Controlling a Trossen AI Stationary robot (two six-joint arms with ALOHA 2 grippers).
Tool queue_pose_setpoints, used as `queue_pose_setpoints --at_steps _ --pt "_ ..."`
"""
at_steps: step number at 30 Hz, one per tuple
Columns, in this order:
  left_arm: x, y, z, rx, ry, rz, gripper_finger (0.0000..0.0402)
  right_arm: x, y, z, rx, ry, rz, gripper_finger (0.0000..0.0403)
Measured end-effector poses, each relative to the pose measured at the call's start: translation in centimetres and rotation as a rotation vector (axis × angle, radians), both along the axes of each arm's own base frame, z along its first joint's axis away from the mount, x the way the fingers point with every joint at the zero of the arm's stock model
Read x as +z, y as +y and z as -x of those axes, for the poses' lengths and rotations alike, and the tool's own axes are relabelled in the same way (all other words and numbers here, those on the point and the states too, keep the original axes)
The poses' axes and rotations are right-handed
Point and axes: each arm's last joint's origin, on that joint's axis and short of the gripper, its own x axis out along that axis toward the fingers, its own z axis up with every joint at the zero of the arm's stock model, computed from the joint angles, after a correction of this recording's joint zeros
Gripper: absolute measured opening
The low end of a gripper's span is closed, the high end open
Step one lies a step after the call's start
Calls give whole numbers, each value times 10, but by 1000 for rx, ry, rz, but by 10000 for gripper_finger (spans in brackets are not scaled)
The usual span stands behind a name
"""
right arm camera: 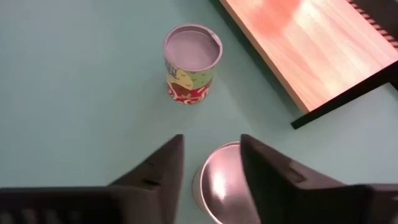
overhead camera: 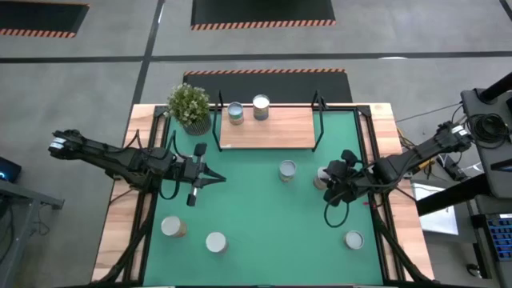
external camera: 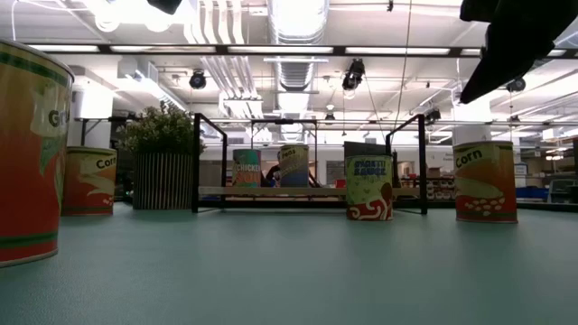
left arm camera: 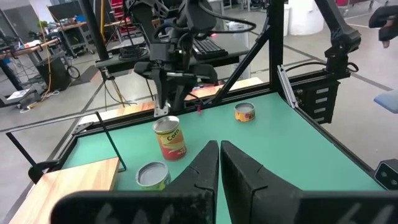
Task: Pick and place cans onto a shelf
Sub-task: Put the right canned corn on the shelf
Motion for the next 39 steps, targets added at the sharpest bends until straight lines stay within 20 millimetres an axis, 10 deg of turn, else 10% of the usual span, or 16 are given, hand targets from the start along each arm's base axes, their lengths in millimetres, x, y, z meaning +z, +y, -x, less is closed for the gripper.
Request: queue_pose_setpoints --at_steps 13,39 --pt "0 0 0 -1 0 -9 0 -15 0 0 -16 136 49 347" --pt "0 0 0 -3 -2 -26 0 -66 -13 8 -158 115 -6 309"
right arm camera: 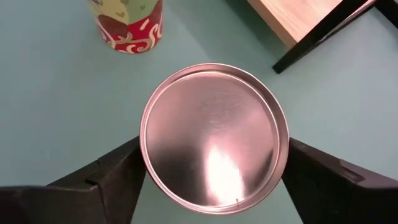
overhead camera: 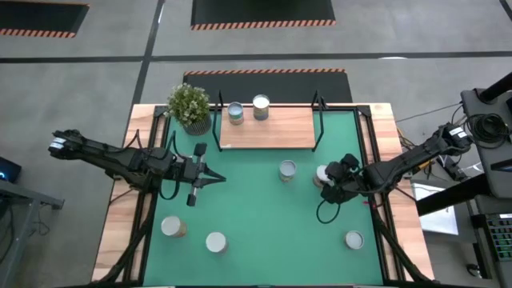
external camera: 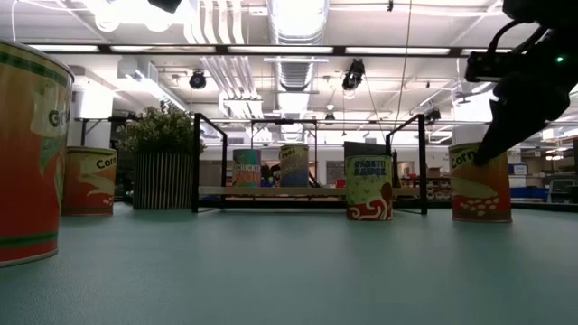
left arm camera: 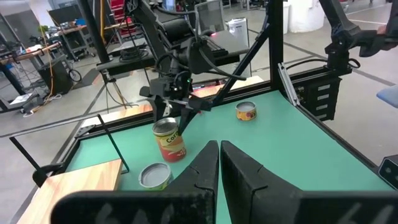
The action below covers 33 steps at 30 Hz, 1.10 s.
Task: Pick and place cans onto a shelf
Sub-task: Put the right canned corn on the shelf
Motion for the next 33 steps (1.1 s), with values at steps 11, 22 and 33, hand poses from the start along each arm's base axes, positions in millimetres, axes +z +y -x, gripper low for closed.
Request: queue_pose_setpoints --at_steps 11,22,33 --pt "0 0 0 0 0 0 0 19 2 -3 30 -39 -45 292" --pt "0 0 0 -1 -2 -8 0 108 7 -28 78 -186 -52 298" --pt "0 0 0 -1 -3 -8 0 158 -32 -94 174 -96 152 300"
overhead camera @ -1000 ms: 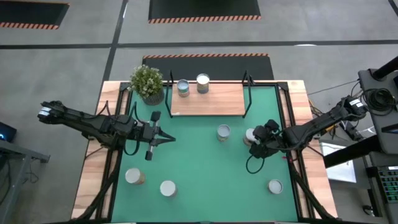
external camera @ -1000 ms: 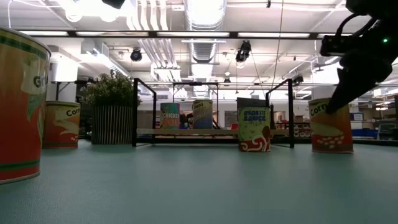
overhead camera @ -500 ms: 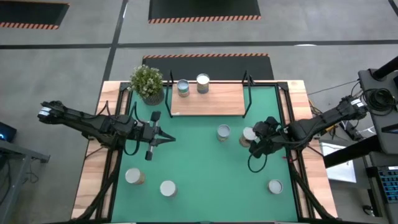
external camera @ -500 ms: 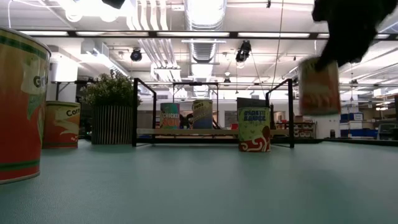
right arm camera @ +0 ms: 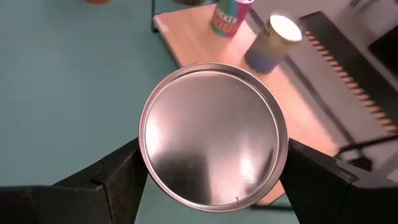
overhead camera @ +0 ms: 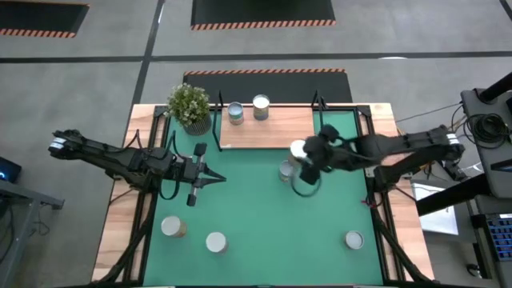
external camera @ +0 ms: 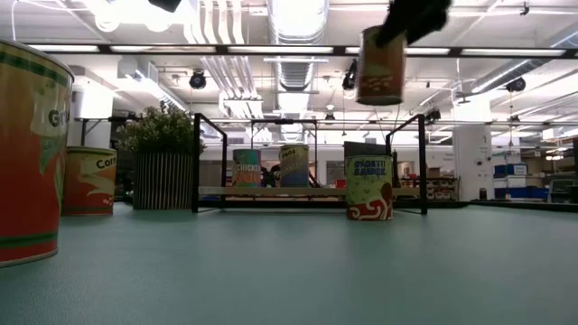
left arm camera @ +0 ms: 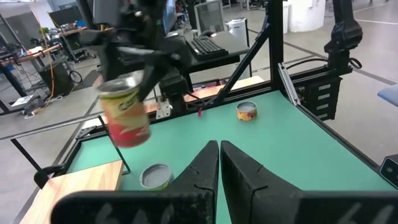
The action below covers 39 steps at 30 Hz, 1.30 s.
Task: Pick and place cans onto a shelf
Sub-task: Put the right canned corn on the shelf
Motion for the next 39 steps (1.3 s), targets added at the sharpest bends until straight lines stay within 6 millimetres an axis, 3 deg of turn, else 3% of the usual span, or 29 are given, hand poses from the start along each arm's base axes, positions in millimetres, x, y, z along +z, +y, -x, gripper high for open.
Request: queue_pose_setpoints --at_steps 4,9,14,19,27,39 --pt "0 0 0 0 0 0 0 -1 -30 -31 50 50 11 300" --pt "0 0 0 0 0 0 0 -18 -75 -66 146 -3 6 300" --pt "0 0 0 0 1 0 0 -44 -125 -87 134 -43 -37 301" --pt "0 0 0 -2 0 -12 0 -74 -161 -99 104 -23 -73 301" --pt "0 0 0 -3 0 -18 0 -91 -176 -105 107 -44 -137 301" --pt "0 0 0 -3 -1 -19 0 -95 -181 -108 67 -26 -64 301"
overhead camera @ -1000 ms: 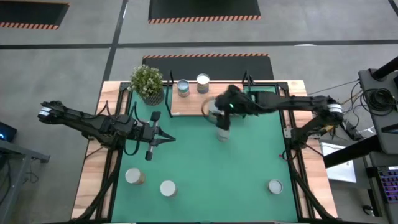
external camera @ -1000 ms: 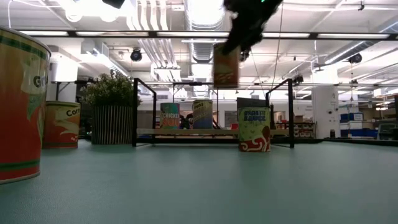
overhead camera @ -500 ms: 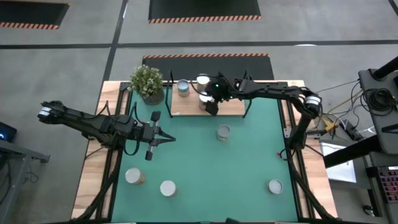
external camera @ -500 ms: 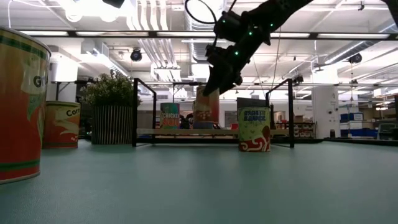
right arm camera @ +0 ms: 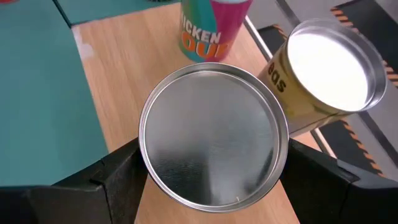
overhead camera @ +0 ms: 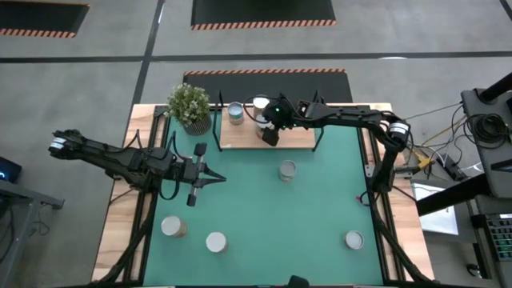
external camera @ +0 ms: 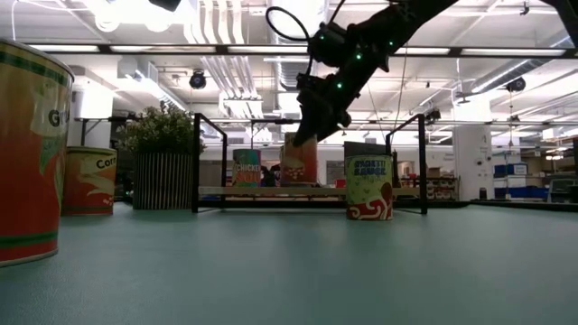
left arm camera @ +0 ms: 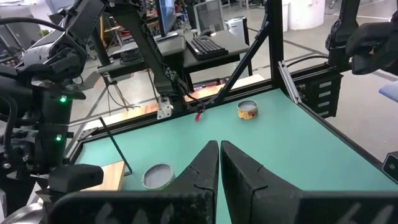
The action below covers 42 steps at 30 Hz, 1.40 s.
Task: Pick and place cans onto a shelf
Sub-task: Put the right canned corn on the shelf
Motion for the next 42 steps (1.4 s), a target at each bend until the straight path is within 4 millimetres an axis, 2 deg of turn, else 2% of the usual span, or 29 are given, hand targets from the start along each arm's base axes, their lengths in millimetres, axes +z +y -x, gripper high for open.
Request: queue_pose_setpoints --at_steps 12,23,27,35,42 --pt "0 0 0 0 -1 0 0 -10 -2 -4 4 20 -7 305" --pt "0 0 0 0 -1 0 0 -13 -2 -4 0 30 -14 356" --pt "0 0 0 0 -1 0 0 -11 -2 -5 7 24 -4 362" --pt "0 0 0 0 -1 0 0 14 -1 -2 -7 71 -42 363" --pt "0 0 0 0 -1 0 0 39 11 4 30 109 -41 364"
